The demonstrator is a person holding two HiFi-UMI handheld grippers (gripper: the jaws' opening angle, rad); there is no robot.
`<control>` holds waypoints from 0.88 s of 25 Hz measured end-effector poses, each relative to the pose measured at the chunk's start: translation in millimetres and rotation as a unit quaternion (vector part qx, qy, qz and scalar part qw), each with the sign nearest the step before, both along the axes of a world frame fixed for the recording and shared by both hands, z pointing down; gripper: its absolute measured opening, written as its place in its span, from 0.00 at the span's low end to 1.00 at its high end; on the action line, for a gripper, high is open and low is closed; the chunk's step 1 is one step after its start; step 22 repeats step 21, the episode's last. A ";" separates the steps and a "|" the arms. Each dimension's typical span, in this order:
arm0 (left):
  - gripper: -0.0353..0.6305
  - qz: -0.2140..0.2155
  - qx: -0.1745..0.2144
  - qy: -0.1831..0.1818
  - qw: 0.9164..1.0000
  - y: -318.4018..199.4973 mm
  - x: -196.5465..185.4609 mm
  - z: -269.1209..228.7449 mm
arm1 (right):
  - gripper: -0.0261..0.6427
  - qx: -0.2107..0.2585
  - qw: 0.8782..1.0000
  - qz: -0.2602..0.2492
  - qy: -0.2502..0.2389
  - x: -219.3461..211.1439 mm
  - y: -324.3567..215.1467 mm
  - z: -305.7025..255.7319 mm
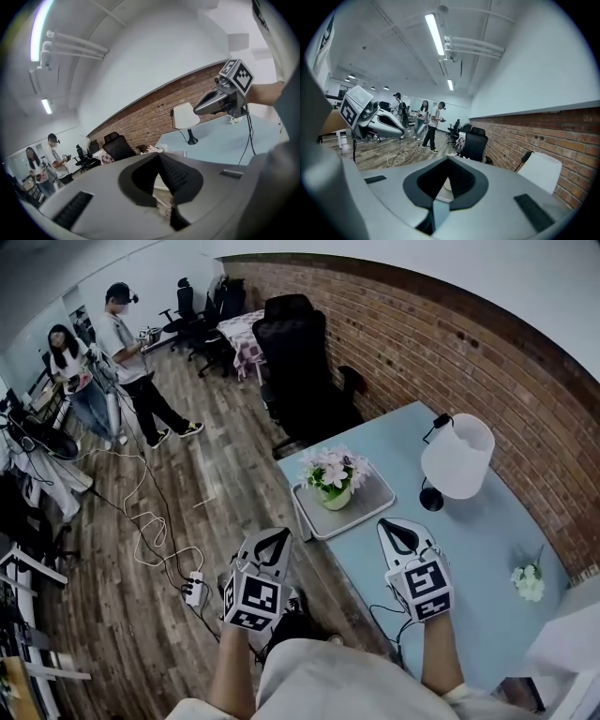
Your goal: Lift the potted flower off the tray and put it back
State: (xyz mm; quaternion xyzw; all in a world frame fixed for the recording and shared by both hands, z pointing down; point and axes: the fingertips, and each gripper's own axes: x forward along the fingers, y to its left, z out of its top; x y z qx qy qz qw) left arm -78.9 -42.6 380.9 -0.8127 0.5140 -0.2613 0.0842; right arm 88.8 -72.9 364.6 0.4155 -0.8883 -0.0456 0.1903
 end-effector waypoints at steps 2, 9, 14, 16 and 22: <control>0.09 -0.004 0.003 0.002 1.000 3.0 -2.7 -2.3 | 0.07 0.002 1.000 -0.002 -0.003 -3.1 1.7 -1.7; 0.09 -0.008 0.000 0.003 1.000 11.7 -9.3 -1.3 | 0.07 0.000 1.000 -0.013 -0.003 -13.2 9.6 0.7; 0.09 -0.005 -0.012 -0.002 1.000 13.3 -11.0 9.9 | 0.07 -0.001 1.000 -0.014 0.000 -18.2 3.3 2.3; 0.09 -0.007 -0.014 -0.001 1.000 11.0 -12.7 9.2 | 0.07 -0.001 1.000 -0.015 0.002 -21.0 0.3 2.9; 0.09 -0.005 -0.011 -0.001 1.000 5.8 -17.1 3.3 | 0.07 -0.003 1.000 -0.023 0.013 -34.1 -4.9 6.7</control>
